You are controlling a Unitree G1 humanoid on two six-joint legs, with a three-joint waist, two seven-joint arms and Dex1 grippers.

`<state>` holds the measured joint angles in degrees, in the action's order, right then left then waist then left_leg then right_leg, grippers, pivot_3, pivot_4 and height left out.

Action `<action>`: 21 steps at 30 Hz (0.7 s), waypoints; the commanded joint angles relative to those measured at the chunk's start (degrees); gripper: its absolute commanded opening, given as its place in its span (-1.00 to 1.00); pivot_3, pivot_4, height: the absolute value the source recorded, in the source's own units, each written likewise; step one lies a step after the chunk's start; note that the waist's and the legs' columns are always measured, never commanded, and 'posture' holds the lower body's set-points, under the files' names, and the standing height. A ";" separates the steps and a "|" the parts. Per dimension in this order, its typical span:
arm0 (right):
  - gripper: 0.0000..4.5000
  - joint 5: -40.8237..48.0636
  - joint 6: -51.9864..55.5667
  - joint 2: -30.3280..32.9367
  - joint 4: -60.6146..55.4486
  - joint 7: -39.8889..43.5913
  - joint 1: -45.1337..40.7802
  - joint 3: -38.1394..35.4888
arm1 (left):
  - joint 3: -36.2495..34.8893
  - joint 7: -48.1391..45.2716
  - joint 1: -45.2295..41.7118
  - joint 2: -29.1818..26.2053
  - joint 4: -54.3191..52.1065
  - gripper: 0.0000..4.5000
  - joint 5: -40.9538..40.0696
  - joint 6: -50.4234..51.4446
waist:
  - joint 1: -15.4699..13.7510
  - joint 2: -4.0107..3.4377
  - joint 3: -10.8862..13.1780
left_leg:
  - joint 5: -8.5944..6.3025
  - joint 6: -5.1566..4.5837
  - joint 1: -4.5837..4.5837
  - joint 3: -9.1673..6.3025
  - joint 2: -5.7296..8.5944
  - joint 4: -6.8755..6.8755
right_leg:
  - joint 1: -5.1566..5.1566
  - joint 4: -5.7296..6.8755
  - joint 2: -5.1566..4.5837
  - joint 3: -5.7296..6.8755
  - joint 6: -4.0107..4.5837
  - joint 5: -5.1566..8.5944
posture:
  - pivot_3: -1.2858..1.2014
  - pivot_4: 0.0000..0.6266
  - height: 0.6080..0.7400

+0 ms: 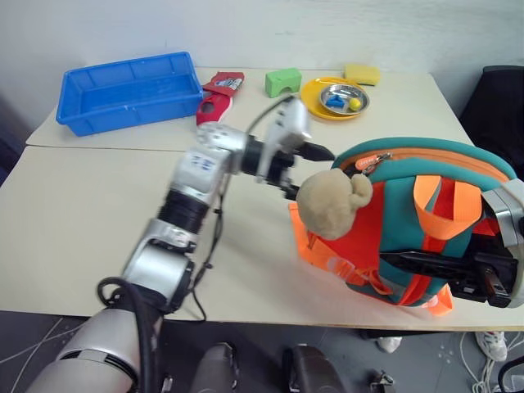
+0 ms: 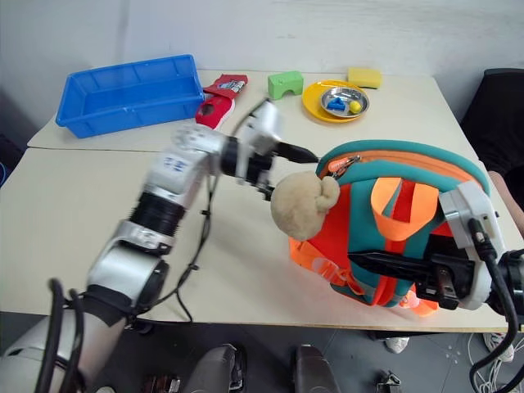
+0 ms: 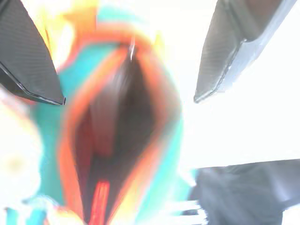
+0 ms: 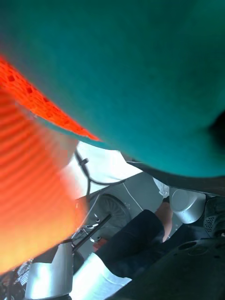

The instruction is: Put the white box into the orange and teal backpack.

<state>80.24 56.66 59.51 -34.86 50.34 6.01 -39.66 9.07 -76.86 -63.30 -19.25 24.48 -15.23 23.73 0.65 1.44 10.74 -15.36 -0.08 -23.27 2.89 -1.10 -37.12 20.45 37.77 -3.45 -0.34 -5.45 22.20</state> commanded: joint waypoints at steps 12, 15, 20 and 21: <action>-1.00 1.56 -2.58 -0.43 -1.50 -3.77 -0.83 0.31 | 0.58 2.05 4.12 -3.12 -23.35 0.98 -10.92 14.54 | -0.66 0.01 0.01 | -0.06 -0.12 0.01 -0.27 0.16 -0.17 | -0.31 -0.14 -0.11 0.08 -0.01 0.00 | 0.03 -0.52 1.00; -1.00 1.92 -2.65 -0.35 -1.66 -4.07 -0.94 0.53 | 3.97 4.93 4.30 -1.70 -21.74 0.98 -7.02 10.96 | -0.41 0.01 0.01 | -0.05 -0.11 0.03 -0.26 0.15 -0.13 | -0.29 -0.13 -0.05 0.05 -0.01 0.00 | 0.03 -0.52 1.00; -1.00 2.44 -2.68 -0.52 -1.84 -4.52 -0.61 0.15 | 4.73 8.26 3.62 0.57 -18.58 0.81 -4.89 8.24 | -0.60 0.02 0.01 | -0.05 -0.11 0.01 -0.27 0.15 -0.14 | -0.28 -0.12 -0.04 0.05 -0.01 0.00 | 0.03 -0.52 1.00; -1.00 2.50 -2.70 -0.67 -2.00 -4.68 -0.38 0.03 | 4.62 7.93 3.79 0.56 -18.42 0.70 -5.07 7.85 | -0.59 0.01 0.01 | -0.05 -0.11 0.01 -0.27 0.15 -0.14 | -0.27 -0.13 -0.05 0.05 -0.01 0.00 | 0.03 -0.52 1.00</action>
<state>81.03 54.95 59.10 -35.54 45.62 5.51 -38.67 14.22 -69.46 -58.46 -18.68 6.38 -20.60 33.20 0.06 1.45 10.74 -15.41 -0.19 -23.26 2.62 -0.95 -37.26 20.18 37.64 -3.50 -0.29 -5.46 22.20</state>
